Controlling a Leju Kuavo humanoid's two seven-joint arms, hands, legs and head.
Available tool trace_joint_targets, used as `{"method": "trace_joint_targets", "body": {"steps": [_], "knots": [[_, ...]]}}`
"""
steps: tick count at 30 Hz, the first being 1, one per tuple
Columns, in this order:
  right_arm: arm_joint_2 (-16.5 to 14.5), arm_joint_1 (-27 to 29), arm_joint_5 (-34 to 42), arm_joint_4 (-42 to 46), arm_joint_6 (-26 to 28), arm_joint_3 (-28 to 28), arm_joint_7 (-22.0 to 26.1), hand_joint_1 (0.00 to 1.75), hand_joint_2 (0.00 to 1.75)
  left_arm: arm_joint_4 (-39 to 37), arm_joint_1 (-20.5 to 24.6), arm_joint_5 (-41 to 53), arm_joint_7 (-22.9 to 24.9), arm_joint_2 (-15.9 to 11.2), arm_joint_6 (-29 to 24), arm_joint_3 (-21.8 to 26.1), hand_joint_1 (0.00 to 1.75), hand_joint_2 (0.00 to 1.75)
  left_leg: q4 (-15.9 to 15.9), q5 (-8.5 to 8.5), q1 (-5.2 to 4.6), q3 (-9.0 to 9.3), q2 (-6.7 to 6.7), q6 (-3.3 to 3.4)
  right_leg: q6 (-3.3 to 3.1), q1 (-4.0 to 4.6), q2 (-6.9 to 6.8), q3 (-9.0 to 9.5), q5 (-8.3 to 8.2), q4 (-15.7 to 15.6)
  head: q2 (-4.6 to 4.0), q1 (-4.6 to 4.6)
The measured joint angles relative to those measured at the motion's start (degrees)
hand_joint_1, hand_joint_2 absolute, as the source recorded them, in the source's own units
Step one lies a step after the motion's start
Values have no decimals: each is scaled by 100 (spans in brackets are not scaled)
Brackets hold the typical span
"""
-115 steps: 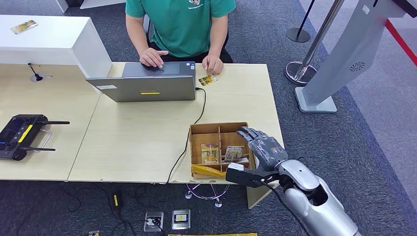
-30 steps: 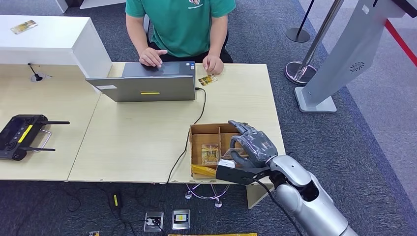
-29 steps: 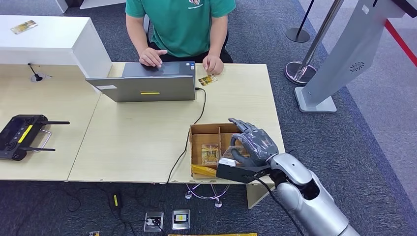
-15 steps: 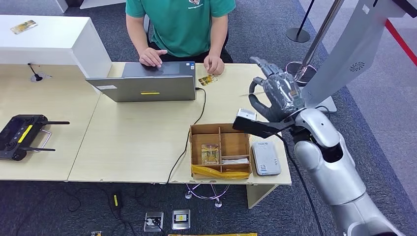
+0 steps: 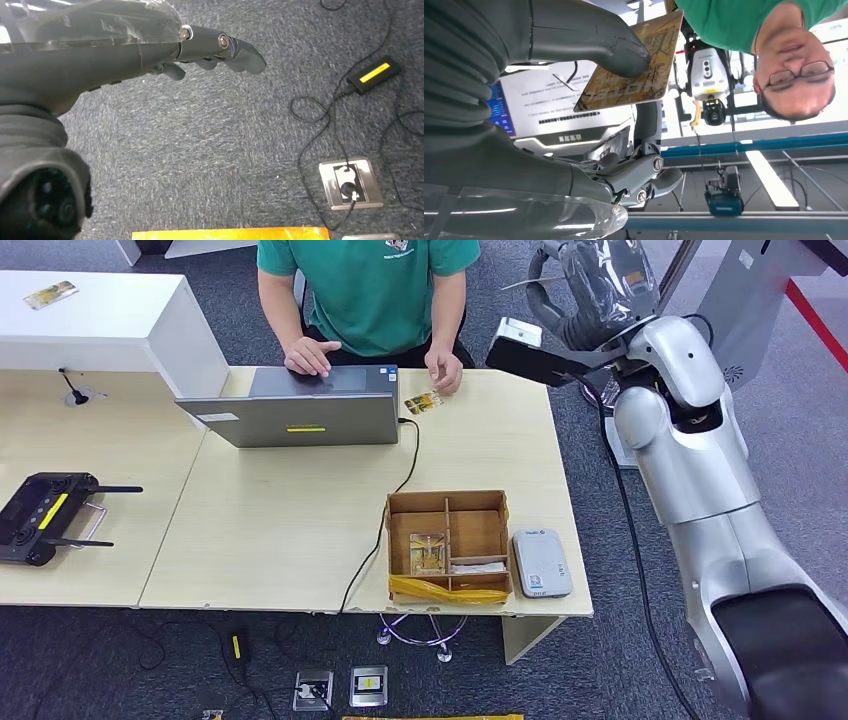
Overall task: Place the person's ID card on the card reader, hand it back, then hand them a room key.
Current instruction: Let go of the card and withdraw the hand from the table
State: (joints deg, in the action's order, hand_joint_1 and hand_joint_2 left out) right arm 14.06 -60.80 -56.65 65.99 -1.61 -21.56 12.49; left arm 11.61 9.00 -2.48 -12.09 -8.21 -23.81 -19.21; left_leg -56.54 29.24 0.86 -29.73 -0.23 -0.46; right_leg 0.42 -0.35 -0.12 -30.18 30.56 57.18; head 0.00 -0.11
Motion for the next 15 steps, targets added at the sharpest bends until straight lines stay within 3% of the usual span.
{"method": "trace_joint_targets", "body": {"steps": [6,15], "knots": [[-400,-792,-159,-1737,288,-234,61,175,175,0,45,43,43,-61,93,-142,0,0,-1,-2,1,0,-19,-2,0,1,-14,-3,0,6,0,1],[-697,-1095,-267,-3197,245,-446,-94,175,175,0,20,43,96,-155,167,-275,0,0,-2,-2,-1,0,-22,-2,0,-1,-14,-3,0,6,0,1]]}}
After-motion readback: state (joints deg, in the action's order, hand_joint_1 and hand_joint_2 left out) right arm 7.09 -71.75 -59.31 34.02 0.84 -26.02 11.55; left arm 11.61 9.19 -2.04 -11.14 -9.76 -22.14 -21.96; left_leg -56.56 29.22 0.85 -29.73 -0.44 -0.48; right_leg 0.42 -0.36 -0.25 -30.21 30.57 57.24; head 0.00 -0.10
